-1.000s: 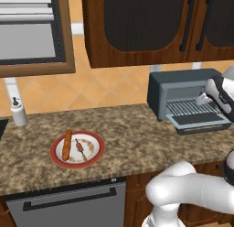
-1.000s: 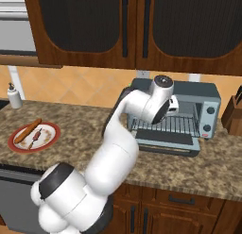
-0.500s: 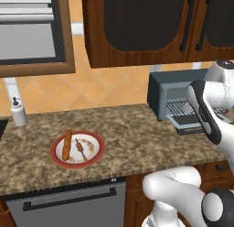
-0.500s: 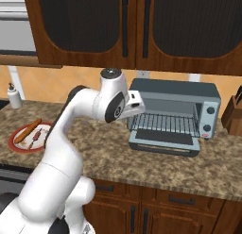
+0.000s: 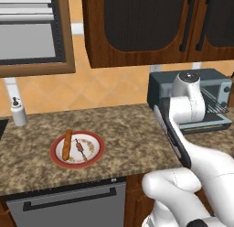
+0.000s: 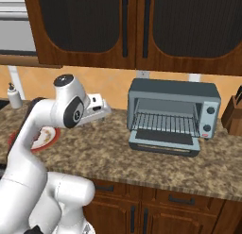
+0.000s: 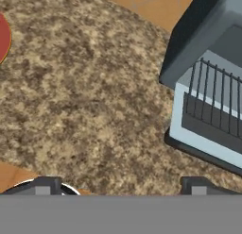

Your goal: Pick up the kebab skewer and baguette bread, and place them inside the toaster oven. Close the toaster oven door and start by setting the timer.

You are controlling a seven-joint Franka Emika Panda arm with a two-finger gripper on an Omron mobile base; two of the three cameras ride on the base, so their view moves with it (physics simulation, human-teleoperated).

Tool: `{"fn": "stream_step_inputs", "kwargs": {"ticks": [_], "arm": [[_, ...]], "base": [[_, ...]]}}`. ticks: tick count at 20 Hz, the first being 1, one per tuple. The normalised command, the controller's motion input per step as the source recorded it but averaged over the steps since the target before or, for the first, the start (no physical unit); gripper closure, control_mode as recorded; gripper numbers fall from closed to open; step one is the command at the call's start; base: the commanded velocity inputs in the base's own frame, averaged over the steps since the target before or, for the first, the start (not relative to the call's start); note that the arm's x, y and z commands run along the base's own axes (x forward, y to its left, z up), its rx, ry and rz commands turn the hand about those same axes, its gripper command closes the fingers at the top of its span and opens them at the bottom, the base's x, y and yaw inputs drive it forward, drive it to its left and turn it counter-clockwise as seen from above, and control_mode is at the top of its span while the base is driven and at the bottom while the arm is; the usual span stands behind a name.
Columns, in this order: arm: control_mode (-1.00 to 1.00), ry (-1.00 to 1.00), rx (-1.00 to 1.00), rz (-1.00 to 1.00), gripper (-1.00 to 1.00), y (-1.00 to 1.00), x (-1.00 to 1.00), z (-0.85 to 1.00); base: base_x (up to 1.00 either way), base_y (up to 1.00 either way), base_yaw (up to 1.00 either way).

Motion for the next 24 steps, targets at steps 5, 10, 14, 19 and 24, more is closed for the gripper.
{"fn": "stream_step_inputs", "kwargs": {"ticks": [5,10,14,19,24], "arm": [[-1.0,0.02,0.01,-0.05,-1.0,1.0,0.0,-0.1],[-1.0,0.08,0.05,-0.01,-1.0,1.0,0.0,-0.05],[-1.0,0.09,0.1,-0.05,-1.0,1.0,0.0,-0.26],[-1.0,0.06,0.13,-0.03,-1.0,1.0,-0.01,-0.51],[-1.0,0.16,0.12,0.0,-1.0,1.0,0.0,-0.55]], "base": [[0.0,0.0,0.0],[0.0,0.0,0.0],[0.0,0.0,0.0],[0.0,0.0,0.0],[0.0,0.0,0.0]]}}
